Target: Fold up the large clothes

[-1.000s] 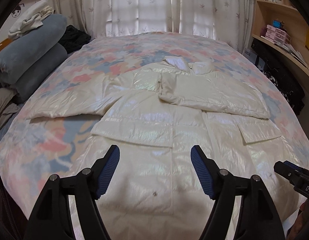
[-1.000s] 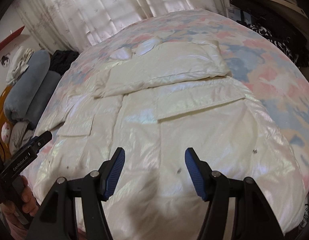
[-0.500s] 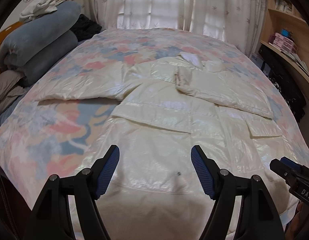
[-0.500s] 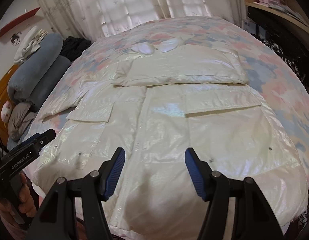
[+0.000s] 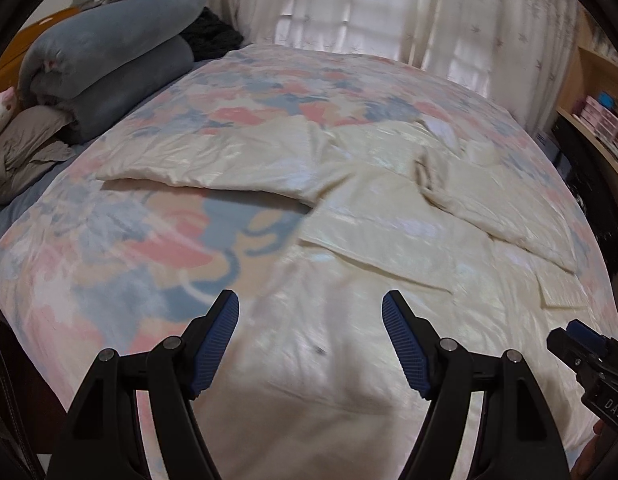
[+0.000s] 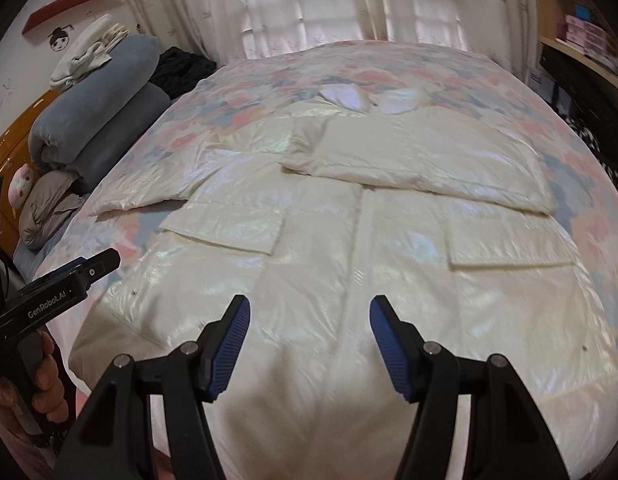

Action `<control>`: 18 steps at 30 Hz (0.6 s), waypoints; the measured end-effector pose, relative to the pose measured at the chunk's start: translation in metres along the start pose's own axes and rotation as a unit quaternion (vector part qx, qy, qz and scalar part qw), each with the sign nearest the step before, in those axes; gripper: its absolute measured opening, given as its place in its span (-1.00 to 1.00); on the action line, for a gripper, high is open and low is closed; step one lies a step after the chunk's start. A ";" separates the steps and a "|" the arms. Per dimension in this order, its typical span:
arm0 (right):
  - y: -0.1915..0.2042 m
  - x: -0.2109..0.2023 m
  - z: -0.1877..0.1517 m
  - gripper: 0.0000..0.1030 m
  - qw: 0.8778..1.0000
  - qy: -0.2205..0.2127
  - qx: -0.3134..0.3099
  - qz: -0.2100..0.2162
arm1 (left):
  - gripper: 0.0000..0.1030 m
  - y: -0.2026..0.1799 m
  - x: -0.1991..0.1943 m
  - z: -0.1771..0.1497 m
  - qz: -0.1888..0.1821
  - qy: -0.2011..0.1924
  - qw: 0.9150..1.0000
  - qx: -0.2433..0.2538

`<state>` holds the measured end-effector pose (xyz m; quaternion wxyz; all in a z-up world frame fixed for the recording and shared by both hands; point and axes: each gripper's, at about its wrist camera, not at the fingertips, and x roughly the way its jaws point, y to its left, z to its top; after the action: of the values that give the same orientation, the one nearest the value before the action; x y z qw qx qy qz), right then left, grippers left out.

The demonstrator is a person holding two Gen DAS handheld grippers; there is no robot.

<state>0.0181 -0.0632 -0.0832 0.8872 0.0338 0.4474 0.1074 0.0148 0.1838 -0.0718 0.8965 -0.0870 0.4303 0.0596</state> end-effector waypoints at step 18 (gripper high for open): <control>0.094 0.076 0.077 0.21 0.997 -0.001 -0.057 0.042 | 0.41 0.104 0.061 0.068 -0.013 0.004 0.997 -0.082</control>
<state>0.1086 0.0484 -0.0824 0.8830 0.0023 0.4376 0.1699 0.0857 0.3015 -0.0883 0.8852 -0.1665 0.4264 0.0825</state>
